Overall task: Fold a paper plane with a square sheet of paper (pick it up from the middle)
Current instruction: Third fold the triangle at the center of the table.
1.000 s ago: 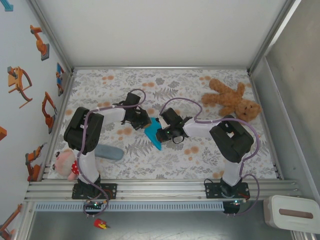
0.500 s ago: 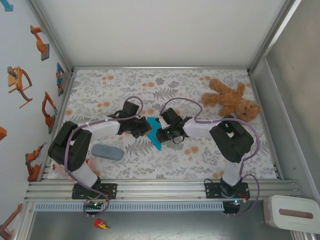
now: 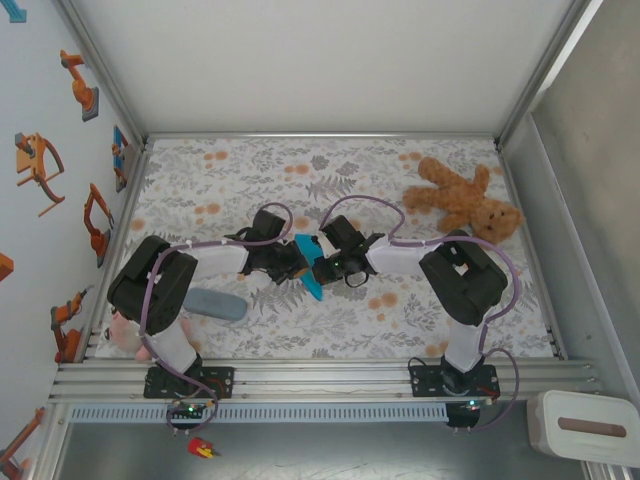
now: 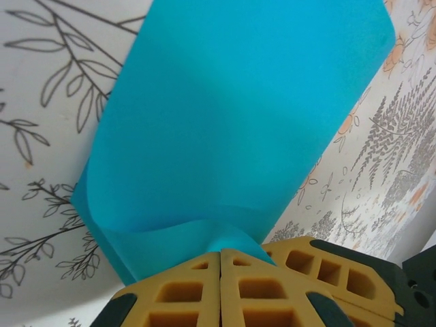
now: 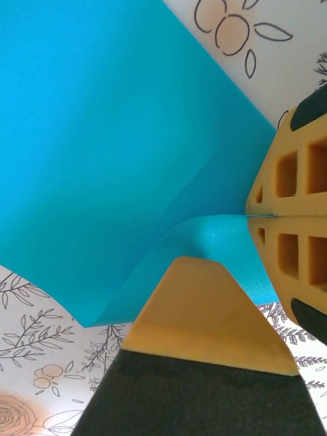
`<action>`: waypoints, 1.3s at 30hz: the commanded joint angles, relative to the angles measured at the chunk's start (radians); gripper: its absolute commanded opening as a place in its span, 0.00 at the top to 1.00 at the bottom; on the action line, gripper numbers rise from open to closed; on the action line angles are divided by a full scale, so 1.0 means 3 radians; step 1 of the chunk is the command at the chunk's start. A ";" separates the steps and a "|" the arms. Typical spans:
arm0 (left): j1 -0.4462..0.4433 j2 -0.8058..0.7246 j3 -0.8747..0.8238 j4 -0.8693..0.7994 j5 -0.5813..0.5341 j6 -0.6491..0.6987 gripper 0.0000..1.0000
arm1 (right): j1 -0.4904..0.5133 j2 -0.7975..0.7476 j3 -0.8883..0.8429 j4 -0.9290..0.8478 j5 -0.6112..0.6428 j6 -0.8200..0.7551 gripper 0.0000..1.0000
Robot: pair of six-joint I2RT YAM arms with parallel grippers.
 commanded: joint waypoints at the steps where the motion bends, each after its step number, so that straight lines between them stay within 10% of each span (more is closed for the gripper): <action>1: -0.0020 -0.0046 -0.0042 -0.0133 0.0022 0.0072 0.94 | -0.0031 0.0095 0.0041 -0.0173 0.0021 0.0025 1.00; 31: 0.0024 0.0095 0.0000 -0.0423 -0.0076 0.0333 0.95 | -0.0036 0.0022 0.0090 -0.0229 0.0023 0.0105 1.00; 39: 0.0017 0.0146 -0.0123 -0.0247 -0.0091 0.0197 0.96 | -0.0165 -0.0433 -0.0048 -0.0223 0.0209 0.0400 0.68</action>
